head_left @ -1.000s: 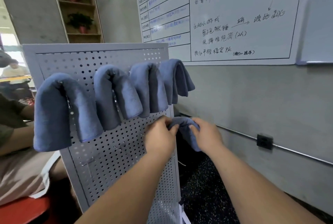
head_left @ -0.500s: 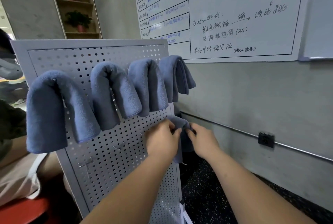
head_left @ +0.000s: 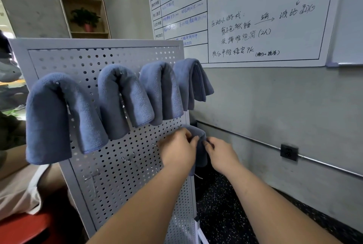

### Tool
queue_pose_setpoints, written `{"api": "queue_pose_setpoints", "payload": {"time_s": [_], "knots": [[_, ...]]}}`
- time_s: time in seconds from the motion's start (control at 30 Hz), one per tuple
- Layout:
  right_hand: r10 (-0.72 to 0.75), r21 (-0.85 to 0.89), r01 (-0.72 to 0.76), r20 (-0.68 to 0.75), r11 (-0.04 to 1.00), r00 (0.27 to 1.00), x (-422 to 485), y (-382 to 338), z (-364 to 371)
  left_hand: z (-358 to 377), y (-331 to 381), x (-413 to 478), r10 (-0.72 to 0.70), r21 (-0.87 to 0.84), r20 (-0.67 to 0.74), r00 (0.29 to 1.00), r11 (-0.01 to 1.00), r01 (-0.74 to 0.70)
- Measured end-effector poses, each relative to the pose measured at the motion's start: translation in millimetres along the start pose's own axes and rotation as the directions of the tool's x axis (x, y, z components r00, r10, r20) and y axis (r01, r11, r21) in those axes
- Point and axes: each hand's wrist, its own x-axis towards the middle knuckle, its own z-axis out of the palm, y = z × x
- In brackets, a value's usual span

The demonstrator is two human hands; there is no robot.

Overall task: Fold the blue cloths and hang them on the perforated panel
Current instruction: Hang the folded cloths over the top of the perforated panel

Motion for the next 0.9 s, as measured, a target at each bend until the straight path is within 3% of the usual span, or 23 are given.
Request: {"api": "queue_pose_setpoints", "payload": {"time_s": [0.27, 0.57, 0.73, 0.9], "knots": [[0.022, 0.049, -0.022, 0.001, 0.999, 1.0, -21, 1, -11, -11, -2, -12, 0.0, -0.24, -0.015, 1.0, 0.971, -0.004], [0.1, 0.092, -0.102, 0.026, 0.99, 0.995, -88, 21, 3, -34, -25, -95, 0.142, -0.411, -0.223, 0.964, 0.883, -0.225], [0.178, 0.053, -0.186, 0.123, 0.981, 0.976, -151, 38, 29, -14, -58, -160, 0.152, -0.42, -0.137, 0.979, 0.886, -0.196], [0.27, -0.007, -0.277, 0.25, 0.961, 0.93, -207, 72, 70, 18, -100, -217, 0.084, -0.436, 0.054, 0.995, 0.898, -0.052]]}}
